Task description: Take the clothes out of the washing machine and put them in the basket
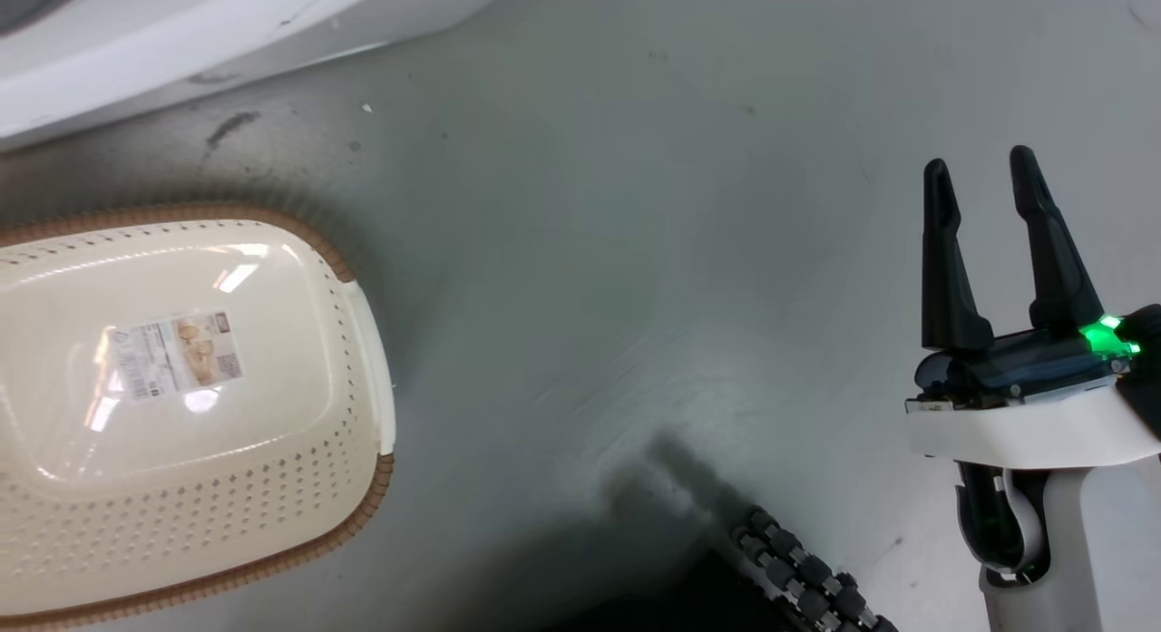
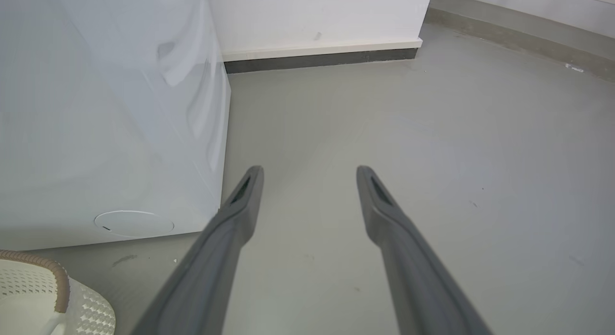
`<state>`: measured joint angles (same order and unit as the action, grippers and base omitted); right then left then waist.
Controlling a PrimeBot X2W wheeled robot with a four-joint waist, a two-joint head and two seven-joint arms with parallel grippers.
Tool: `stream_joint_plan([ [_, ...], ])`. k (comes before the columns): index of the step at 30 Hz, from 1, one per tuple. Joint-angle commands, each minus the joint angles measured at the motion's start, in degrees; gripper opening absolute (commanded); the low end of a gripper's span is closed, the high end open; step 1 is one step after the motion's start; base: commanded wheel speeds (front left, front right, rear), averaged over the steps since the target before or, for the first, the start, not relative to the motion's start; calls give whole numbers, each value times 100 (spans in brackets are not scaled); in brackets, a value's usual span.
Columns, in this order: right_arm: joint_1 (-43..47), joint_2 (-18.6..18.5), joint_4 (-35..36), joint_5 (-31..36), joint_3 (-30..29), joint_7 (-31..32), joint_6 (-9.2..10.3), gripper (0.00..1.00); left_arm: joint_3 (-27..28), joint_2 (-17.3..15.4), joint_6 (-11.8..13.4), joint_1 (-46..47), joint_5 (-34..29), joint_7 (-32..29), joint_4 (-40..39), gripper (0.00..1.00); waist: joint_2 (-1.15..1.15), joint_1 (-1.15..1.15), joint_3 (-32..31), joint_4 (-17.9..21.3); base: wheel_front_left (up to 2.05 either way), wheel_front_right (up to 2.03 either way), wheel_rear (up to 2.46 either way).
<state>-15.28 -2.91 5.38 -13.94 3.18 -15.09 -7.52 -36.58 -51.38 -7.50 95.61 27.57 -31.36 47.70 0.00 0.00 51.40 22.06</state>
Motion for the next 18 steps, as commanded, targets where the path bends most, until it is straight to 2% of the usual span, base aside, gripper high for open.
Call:
stream_joint_plan([
  [1, -90, 6, -17, 54, -32, -12, 6, 100, -18, 72, 9, -68, 41, 129, 28, 0, 0, 0, -144, -103, 0, 0, 0],
  [10, -9, 4, -171, 437, -381, -12, 6, 100, -83, 706, 9, -689, 389, 1714, 481, 0, 0, 0, -977, -525, 0, 0, 0],
  [18, 217, 3, -359, 775, -600, -12, 6, 100, -126, 1321, 9, -1737, 736, 2846, 779, 0, 0, 0, -1961, -945, 0, 0, 0],
])
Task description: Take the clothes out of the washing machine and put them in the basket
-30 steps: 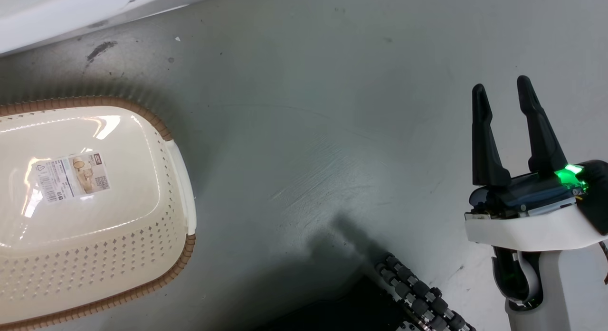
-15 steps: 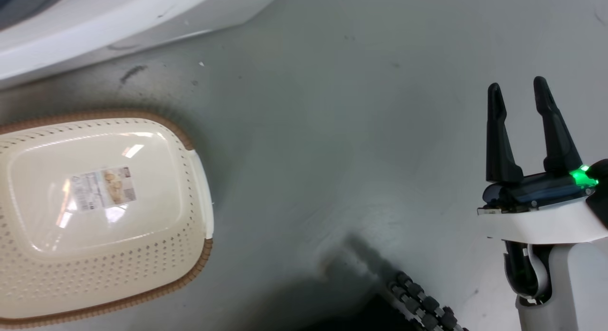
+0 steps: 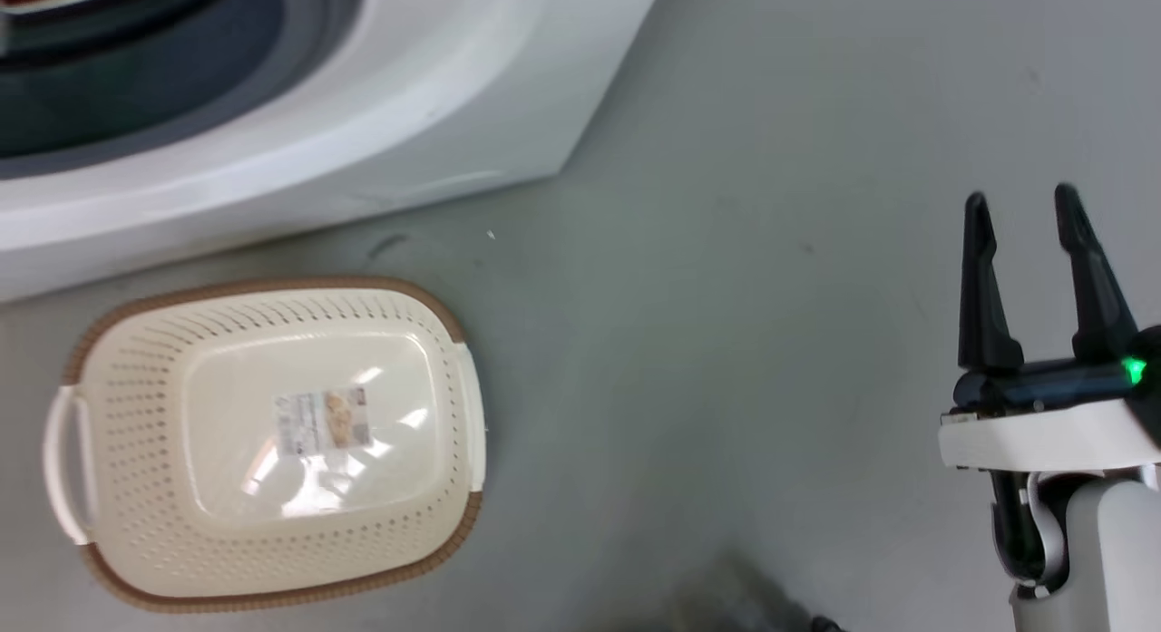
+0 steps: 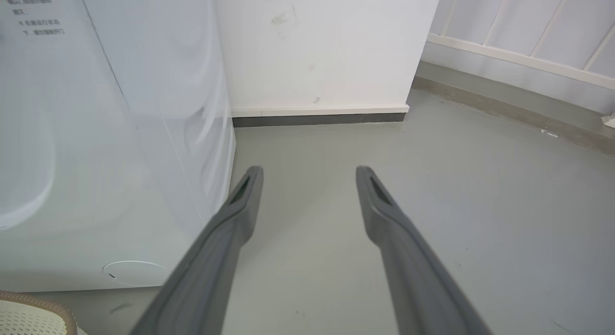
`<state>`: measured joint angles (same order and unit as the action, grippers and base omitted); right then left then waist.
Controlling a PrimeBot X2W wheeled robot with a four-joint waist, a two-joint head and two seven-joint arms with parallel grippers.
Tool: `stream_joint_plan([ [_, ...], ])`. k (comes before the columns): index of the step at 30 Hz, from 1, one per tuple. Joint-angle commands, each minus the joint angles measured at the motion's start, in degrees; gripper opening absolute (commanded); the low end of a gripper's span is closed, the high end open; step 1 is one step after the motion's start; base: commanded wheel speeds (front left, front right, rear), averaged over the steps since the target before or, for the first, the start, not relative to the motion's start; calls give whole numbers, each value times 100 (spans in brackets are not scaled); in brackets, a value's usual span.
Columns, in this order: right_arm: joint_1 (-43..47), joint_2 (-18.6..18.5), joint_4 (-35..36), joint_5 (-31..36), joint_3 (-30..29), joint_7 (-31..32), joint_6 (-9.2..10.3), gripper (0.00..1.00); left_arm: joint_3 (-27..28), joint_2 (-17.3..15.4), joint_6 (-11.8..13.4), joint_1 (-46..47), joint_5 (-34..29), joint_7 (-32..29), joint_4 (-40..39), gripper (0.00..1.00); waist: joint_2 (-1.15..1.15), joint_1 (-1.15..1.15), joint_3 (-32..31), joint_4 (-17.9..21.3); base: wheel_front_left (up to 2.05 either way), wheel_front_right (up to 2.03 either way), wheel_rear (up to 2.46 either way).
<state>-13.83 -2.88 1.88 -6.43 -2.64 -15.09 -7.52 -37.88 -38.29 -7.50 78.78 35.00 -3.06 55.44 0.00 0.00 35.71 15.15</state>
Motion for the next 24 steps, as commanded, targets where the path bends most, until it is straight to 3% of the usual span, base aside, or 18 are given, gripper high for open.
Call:
stream_joint_plan([
  [1, 100, 2, -27, 71, -44, -12, 6, 100, -7, 90, 10, -186, 26, 141, 2, 0, 0, 0, -510, -304, 0, 0, 0],
  [13, 539, 2, -250, 385, -226, -12, 6, 100, -112, 518, 91, -1861, 280, 1266, -516, 0, 0, 0, -1871, -800, 0, 0, 0],
  [24, 944, 2, -350, 530, -339, -12, 6, 100, 222, 401, 726, -3149, 327, 1802, -2072, 0, 0, 0, -2715, -1151, 0, 0, 0],
])
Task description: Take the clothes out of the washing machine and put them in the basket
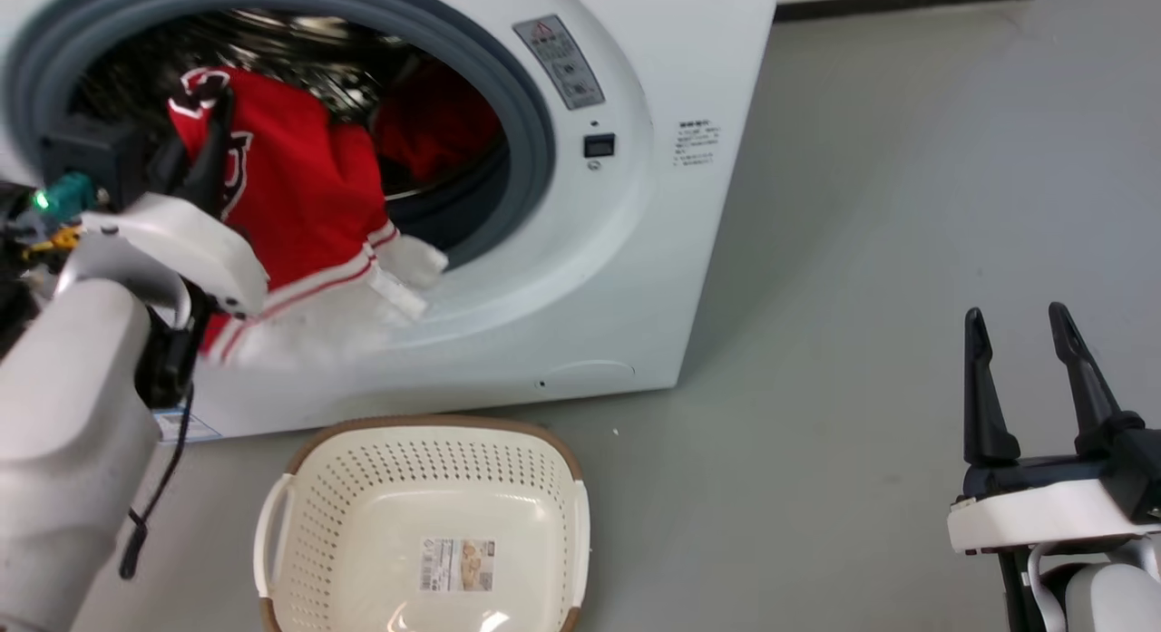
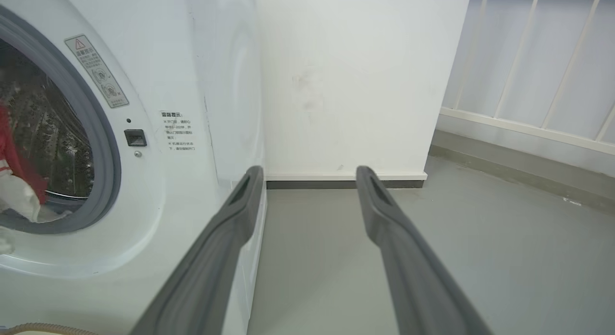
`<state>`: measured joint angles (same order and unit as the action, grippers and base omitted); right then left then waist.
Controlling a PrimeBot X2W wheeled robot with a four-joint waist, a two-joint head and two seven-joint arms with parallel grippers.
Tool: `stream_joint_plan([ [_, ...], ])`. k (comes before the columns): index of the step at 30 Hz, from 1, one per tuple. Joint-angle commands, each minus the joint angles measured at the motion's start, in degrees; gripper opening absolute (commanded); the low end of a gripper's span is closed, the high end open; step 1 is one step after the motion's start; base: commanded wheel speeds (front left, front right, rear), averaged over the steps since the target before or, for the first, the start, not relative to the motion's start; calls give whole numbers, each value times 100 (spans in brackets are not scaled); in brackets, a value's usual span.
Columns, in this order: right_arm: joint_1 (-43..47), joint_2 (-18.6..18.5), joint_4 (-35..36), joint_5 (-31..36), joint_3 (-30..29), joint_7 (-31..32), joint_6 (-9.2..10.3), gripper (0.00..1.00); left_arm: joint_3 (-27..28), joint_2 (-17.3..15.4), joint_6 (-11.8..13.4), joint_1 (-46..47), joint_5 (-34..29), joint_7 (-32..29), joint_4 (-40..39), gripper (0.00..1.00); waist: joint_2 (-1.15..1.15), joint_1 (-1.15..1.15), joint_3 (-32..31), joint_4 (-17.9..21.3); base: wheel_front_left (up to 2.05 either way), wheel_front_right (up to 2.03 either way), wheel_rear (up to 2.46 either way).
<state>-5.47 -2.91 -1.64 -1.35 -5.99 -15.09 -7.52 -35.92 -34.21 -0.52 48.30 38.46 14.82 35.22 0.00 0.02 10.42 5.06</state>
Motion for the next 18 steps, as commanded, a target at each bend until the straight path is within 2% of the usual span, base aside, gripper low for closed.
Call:
stream_joint_plan([
  [1, 151, 4, -5, 31, -13, -12, 6, 100, 75, -34, 102, -241, -27, 28, -251, 0, 0, -2, -241, -167, 0, 0, 0],
  [11, 346, 4, 15, 82, -44, -12, 6, 100, 446, -280, 956, -1909, -50, 44, -2414, 0, 0, -2, -480, -331, 0, 0, 0],
  [14, 361, 4, 16, 86, -27, -12, 5, 100, 389, -334, 1091, -2355, -57, 44, -2738, 0, 0, -2, -462, -349, 0, 0, 0],
  [18, 321, 5, 21, 93, 15, -12, 5, 100, 255, -309, 1141, -2752, -35, 26, -2808, 0, 0, -2, -363, -353, 0, 0, 0],
])
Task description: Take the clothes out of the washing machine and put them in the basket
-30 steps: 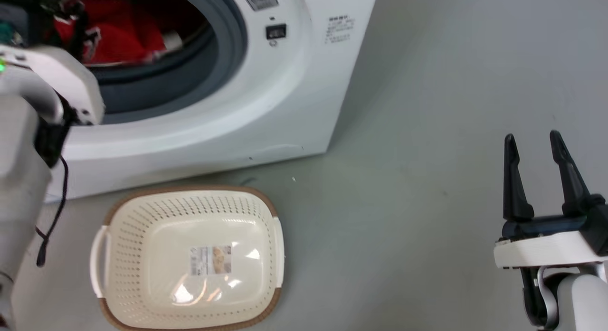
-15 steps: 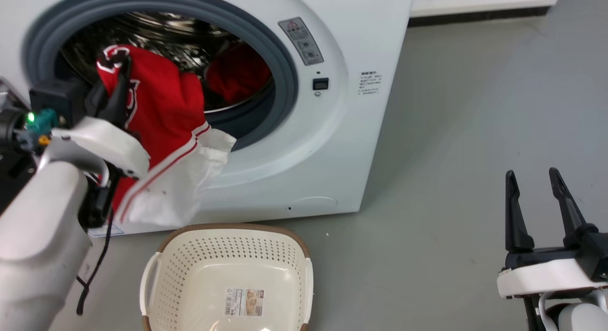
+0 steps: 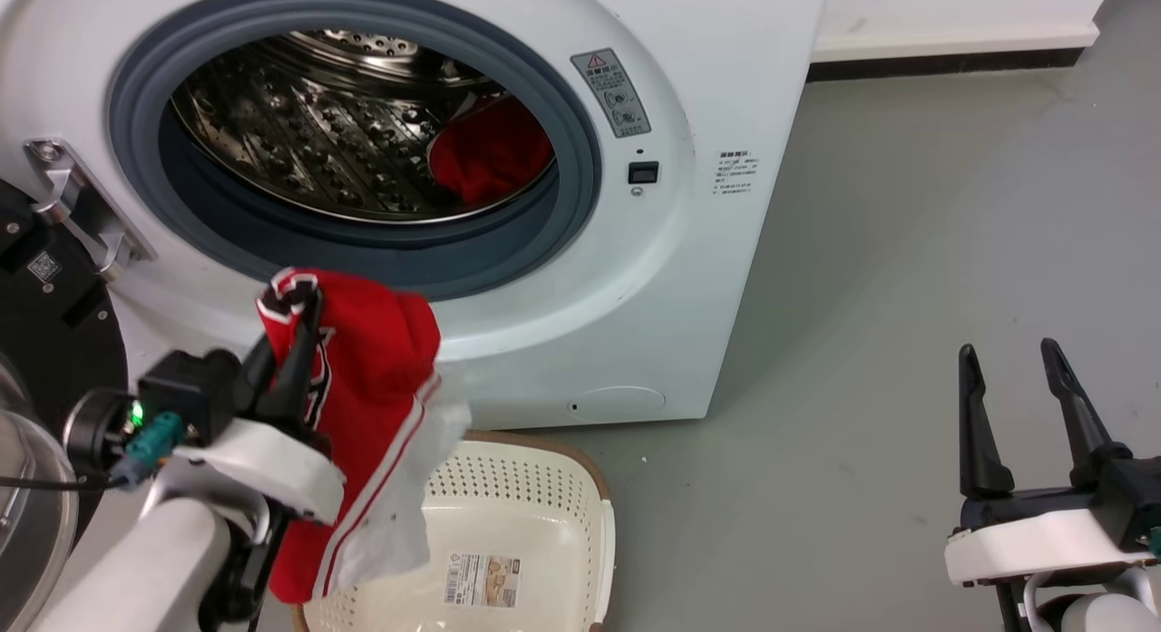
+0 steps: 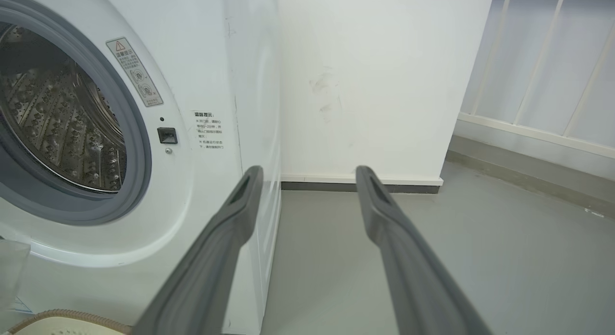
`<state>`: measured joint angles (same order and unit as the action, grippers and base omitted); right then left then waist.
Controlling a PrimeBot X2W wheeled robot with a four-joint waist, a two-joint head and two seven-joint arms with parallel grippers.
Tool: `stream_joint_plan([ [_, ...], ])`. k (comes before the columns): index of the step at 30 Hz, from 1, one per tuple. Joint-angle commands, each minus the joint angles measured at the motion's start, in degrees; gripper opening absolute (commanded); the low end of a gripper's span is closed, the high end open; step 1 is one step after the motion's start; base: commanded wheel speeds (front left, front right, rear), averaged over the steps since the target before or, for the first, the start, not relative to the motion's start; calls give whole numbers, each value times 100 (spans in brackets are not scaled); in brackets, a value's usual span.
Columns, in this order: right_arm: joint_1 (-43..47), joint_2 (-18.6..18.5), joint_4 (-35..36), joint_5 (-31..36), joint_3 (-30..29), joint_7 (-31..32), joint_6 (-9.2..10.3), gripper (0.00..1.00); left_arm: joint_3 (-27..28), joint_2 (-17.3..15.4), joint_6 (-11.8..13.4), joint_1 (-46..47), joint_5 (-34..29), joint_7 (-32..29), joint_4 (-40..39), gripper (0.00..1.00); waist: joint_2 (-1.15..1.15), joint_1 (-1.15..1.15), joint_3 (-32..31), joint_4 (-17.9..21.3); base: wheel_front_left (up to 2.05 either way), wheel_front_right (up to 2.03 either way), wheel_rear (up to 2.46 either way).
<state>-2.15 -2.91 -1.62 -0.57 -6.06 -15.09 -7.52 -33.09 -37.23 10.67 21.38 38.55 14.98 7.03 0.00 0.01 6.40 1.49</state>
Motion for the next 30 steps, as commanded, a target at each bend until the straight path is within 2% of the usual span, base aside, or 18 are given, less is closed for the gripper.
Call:
stream_joint_plan([
  [1, -11, 5, 19, 15, 21, -12, 5, 100, -29, -7, 22, -60, -44, 10, 11, 0, 0, -1, 39, 3, 0, 0, 0],
  [7, -153, 4, 74, 59, 78, -12, 6, 100, -236, 155, -122, -157, -8, -21, 439, 0, 0, -1, 407, 64, 0, 0, 0],
  [11, -258, 3, 127, 111, 59, -12, 6, 100, -392, 353, -325, 46, 3, -53, 943, 0, 0, -1, 810, 144, 0, 0, 0],
  [22, -682, 6, 327, 26, 26, -12, 6, 100, -879, 829, -916, 827, -307, -91, 3138, 0, 0, -1, 2036, 543, 0, 0, 0],
  [30, -901, 7, 491, -91, 80, -12, 6, 100, -993, 1191, -1279, 1555, -398, -51, 4614, 0, 0, -1, 2871, 844, 0, 0, 0],
])
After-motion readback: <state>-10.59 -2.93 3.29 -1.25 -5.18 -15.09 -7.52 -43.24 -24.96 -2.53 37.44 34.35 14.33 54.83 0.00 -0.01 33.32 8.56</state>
